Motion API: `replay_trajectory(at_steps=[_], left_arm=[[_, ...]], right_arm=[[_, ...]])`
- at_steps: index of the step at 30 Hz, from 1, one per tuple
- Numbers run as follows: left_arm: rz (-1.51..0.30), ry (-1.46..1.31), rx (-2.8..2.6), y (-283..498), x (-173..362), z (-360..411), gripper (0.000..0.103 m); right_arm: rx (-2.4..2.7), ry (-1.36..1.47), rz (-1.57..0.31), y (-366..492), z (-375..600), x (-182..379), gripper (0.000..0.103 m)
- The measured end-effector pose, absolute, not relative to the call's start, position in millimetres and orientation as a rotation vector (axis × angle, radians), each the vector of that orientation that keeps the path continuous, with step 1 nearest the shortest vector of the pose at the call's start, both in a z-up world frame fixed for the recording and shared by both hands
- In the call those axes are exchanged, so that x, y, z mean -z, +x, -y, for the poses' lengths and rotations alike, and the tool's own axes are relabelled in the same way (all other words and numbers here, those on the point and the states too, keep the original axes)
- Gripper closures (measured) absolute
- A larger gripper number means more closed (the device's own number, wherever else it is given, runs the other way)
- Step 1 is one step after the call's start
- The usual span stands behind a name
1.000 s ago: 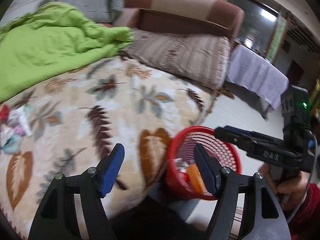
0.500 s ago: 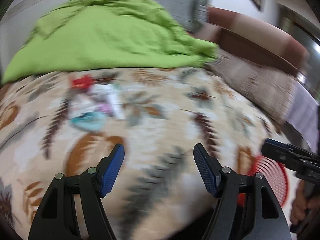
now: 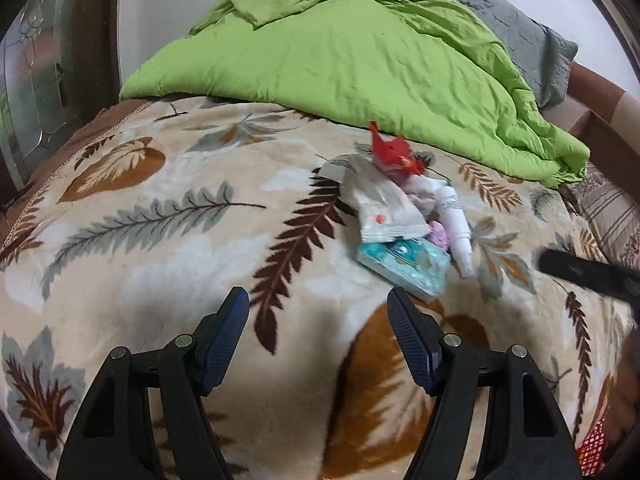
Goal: Collect trash
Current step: 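Move both open tools back over the remaining trash on the bed, then grasp the blue wipes packet with the left tool while the right tool grasps the white bottle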
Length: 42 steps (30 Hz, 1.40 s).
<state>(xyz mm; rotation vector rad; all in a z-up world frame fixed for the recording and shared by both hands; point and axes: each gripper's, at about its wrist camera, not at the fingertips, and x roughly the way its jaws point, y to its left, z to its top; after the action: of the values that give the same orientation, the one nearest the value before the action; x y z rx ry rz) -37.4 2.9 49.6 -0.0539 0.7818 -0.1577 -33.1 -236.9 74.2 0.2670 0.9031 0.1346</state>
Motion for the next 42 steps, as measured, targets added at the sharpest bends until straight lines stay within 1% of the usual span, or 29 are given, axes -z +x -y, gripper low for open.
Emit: replay_trajectory(at_steps=[3, 9, 10, 11, 12, 20, 24, 26, 30, 38, 42], left_arm=[[-0.790, -0.050, 0.152, -33.2, -47.2, -5.7, 0.033], [-0.824, -0.100, 0.159, -24.4, -42.1, -15.6, 0.033], [-0.824, -0.104, 0.161, -24.4, -42.1, -16.4, 0.033], [-0.826, -0.112, 0.169, -24.2, -42.3, -17.6, 0.033], [-0.828, -0.118, 0.173, -23.6, -42.2, -18.9, 0.033], [-0.825, -0.189, 0.187, -25.1, -46.5, -30.4, 0.033], [-0.821, -0.192, 0.192, -28.3, -47.8, -31.5, 0.033], [-0.821, -0.206, 0.204, -29.2, -47.5, -32.7, 0.033], [-0.830, -0.218, 0.246, -26.1, -45.0, -26.9, 0.033], [-0.903, -0.146, 0.301, -6.0, -30.1, 16.4, 0.033], [-0.934, -0.083, 0.242, 11.0, -19.0, 28.8, 0.033]], right_arm=[[-0.136, 0.295, -0.913, 9.9, 232.0, -57.7, 0.051], [-0.135, 0.288, -0.974, 59.9, 222.2, -30.1, 0.052], [-0.122, 0.280, -0.980, 65.1, 221.2, -26.1, 0.054], [-0.126, 0.287, -0.981, 67.4, 220.7, -23.7, 0.065], [-0.136, 0.302, -0.987, 69.2, 220.4, -20.7, 0.070], [-0.246, 0.426, -0.989, 35.3, 195.0, -20.2, 0.071], [-0.387, 0.508, -1.041, 10.0, 169.3, -19.6, 0.071], [-0.371, 0.519, -1.017, -0.8, 171.3, -27.0, 0.071], [-0.218, 0.464, -0.890, -28.5, 190.5, -53.0, 0.071], [-0.137, 0.448, -0.806, -61.2, 206.6, -71.5, 0.071], [-0.130, 0.463, -0.811, -60.7, 212.7, -68.9, 0.071]])
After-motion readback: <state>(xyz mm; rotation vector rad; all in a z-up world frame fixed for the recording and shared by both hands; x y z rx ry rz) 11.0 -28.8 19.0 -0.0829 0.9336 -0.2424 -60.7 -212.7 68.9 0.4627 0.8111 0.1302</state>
